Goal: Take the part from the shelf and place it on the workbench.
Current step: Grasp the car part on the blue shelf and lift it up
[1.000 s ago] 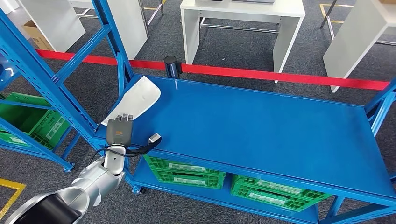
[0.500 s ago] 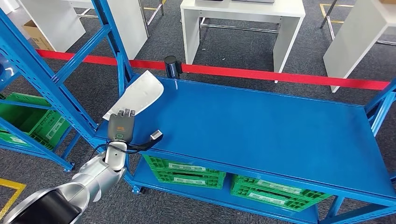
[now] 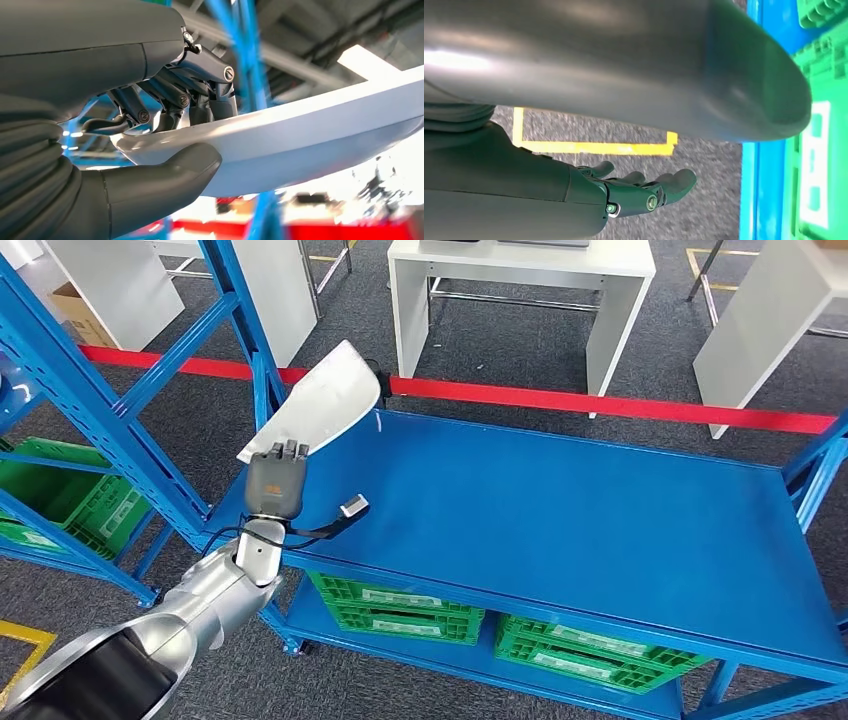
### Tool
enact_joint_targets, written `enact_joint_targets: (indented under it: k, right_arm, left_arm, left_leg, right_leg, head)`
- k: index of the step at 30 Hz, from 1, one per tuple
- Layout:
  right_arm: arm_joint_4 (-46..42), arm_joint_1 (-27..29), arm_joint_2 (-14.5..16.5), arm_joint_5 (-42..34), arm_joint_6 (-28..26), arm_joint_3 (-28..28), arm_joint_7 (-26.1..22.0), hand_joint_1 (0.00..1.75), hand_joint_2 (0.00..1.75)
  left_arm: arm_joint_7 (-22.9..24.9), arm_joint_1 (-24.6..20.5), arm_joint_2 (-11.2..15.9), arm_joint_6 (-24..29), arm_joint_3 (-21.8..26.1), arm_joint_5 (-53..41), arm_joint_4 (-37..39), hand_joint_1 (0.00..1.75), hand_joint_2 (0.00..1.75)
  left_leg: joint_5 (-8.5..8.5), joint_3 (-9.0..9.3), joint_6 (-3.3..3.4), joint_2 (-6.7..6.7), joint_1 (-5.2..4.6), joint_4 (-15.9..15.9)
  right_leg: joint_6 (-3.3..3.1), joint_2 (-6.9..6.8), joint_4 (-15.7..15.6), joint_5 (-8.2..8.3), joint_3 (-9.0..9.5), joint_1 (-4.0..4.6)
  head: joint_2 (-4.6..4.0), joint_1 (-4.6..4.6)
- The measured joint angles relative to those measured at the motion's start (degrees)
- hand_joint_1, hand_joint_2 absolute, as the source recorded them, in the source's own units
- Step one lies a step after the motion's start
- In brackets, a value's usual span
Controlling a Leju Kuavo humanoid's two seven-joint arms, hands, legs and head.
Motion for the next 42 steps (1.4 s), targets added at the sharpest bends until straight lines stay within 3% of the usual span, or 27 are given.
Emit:
enact_joint_targets:
  k: [4,9,15,21,23,25,27,29,30,31,32,34,35,37,39,41,42]
  right_arm:
    - [0.6,-0.4,0.9,-1.5,0.0,-0.6,0.8,0.00,0.00]
    - [1.1,-0.7,1.8,-2.5,0.0,-1.6,1.9,0.00,0.00]
    - [1.2,-0.8,2.8,-3.0,0.0,-1.9,3.0,0.00,0.00]
    - [1.2,-0.8,3.4,-3.3,0.0,-2.7,5.0,0.00,0.00]
    - [1.4,-0.8,3.7,-3.3,0.0,-2.8,6.0,0.00,0.00]
    - [1.5,-0.9,3.9,-3.3,-0.1,-2.8,6.5,0.00,0.00]
    - [1.5,-0.9,3.9,-3.1,-0.1,-2.8,6.8,0.00,0.00]
    - [1.5,-0.8,3.9,-2.8,-0.1,-2.8,7.0,0.00,0.00]
    - [1.5,-0.8,3.8,-2.7,-0.1,-2.8,7.0,0.00,0.00]
    - [1.5,-0.8,3.7,-2.7,-0.1,-2.8,7.0,0.00,0.00]
    - [1.5,-0.8,3.6,-2.6,-0.1,-2.8,6.9,0.00,0.00]
    - [1.5,-0.8,3.4,-2.4,-0.1,-2.8,6.6,0.00,0.00]
    - [1.6,-0.9,3.4,-2.3,-0.1,-2.8,6.4,0.00,0.00]
    - [1.7,-0.9,3.2,-2.1,-0.2,-2.8,6.0,0.00,0.00]
    - [1.7,-0.9,3.0,-2.2,-0.2,-2.8,5.6,0.00,0.00]
    - [1.7,-1.0,2.9,-2.4,-0.2,-2.8,5.3,0.00,0.00]
    - [1.7,-1.0,2.9,-2.5,-0.2,-2.8,5.2,0.00,0.00]
  left_arm:
    - [-8.6,-3.1,-4.0,0.0,-0.2,0.2,-3.3,1.75,1.75]
    - [-22.4,-6.7,-11.8,-1.5,2.2,2.2,-6.7,1.75,1.75]
    - [-32.5,-5.9,-18.6,-2.1,4.3,3.9,-14.3,1.75,1.75]
    - [-39.9,-1.2,-21.3,-4.8,4.2,8.9,-24.0,1.75,1.75]
    - [-41.7,0.7,-21.7,-7.0,3.7,11.7,-28.4,1.75,1.75]
    - [-42.7,2.3,-21.8,-8.6,3.0,14.3,-32.8,1.75,1.75]
    - [-42.9,3.5,-21.9,-9.4,2.0,15.3,-36.6,1.75,1.75]
    - [-42.3,4.7,-21.6,-9.9,1.2,14.7,-39.4,1.75,1.75]
    - [-41.9,5.4,-21.4,-10.1,0.8,14.2,-40.4,1.75,1.75]
    - [-41.4,6.0,-21.2,-10.2,0.6,13.7,-41.3,1.75,1.75]
    - [-41.1,6.6,-21.0,-10.3,0.4,13.3,-41.9,1.75,1.75]
    - [-40.7,7.1,-20.7,-10.1,0.1,12.7,-43.0,1.75,1.75]
    - [-40.7,7.2,-20.6,-9.9,0.1,12.6,-43.4,1.75,1.75]
    - [-41.0,7.6,-20.5,-9.5,0.0,12.5,-44.0,1.75,1.75]
    - [-41.2,8.0,-20.5,-9.1,-0.2,12.5,-44.3,1.75,1.75]
    - [-41.2,8.1,-20.4,-8.9,-0.4,12.5,-44.6,1.75,1.75]
    - [-41.2,8.1,-20.3,-8.8,-0.4,12.5,-44.7,1.75,1.75]
  left_leg:
    - [0.01,-0.05,0.04,-0.05,-0.10,0.1]
    - [-0.04,-0.13,0.16,-0.04,-0.16,0.2]
    - [-0.12,-0.14,0.29,0.00,-0.17,0.2]
    - [-0.17,-0.16,0.32,0.02,-0.19,0.3]
    - [0.04,-0.15,0.90,0.06,-0.40,0.0]
    - [1.36,0.93,1.89,0.26,-0.13,-2.2]
    - [2.78,2.09,2.44,0.53,0.37,-4.4]
    - [3.10,1.99,2.47,0.68,0.54,-4.6]
    - [3.01,1.74,2.31,0.71,0.73,-4.4]
    - [2.82,1.42,2.00,0.73,0.99,-3.9]
    - [2.52,1.02,1.53,0.70,1.37,-3.2]
    - [1.44,-0.21,0.15,0.56,2.19,-0.8]
    - [0.76,-1.04,-0.59,0.41,2.38,0.7]
    - [-0.06,-2.33,-1.63,0.16,2.26,2.7]
    - [-0.06,-2.65,-2.08,0.02,2.26,3.0]
    - [-1.44,-3.20,-2.06,0.22,2.38,4.4]
    - [-3.20,-4.08,-1.88,0.37,2.29,6.7]
  right_leg:
    - [0.11,-0.02,0.0,0.07,0.00,-0.03]
    - [0.24,0.01,-0.1,0.14,0.01,-0.09]
    - [0.30,0.03,-0.2,0.13,0.02,-0.23]
    - [0.41,0.03,-0.3,0.18,0.03,-0.37]
    - [0.92,0.05,-0.9,0.56,0.22,-0.63]
    - [1.45,0.00,-1.4,0.76,0.53,-0.69]
    - [1.75,-0.02,1.3,-1.02,-0.63,-0.60]
    - [2.32,0.00,8.1,-4.28,-3.97,-0.80]
    - [2.71,-0.01,11.0,-5.20,-5.49,-1.05]
    - [3.17,-0.03,12.2,-5.09,-6.20,-1.35]
    - [3.71,-0.08,11.2,-3.94,-5.81,-1.72]
    - [4.99,0.01,5.6,-1.11,-3.12,-2.54]
    - [5.01,0.25,3.6,-0.49,-2.25,-2.79]
    - [3.69,0.74,3.4,-1.09,-2.55,-2.79]
    - [1.95,0.71,4.1,-1.02,-3.19,-2.64]
    - [0.94,0.60,4.2,-0.62,-3.64,-2.36]
    - [0.50,0.51,4.2,-0.31,-3.93,-2.19]
  head:
    - [0.00,0.00]
    - [0.00,0.01]
    - [0.00,0.01]
    - [0.00,0.00]
    - [0.00,-0.11]
    - [0.00,-0.29]
    - [0.00,-0.24]
    - [0.00,-0.09]
    - [0.00,-0.06]
    - [0.00,-0.06]
    - [0.00,-0.06]
    - [0.00,0.06]
    - [0.00,0.31]
    - [0.00,0.37]
    - [0.00,-0.03]
    - [0.00,-0.27]
    - [0.00,-0.41]
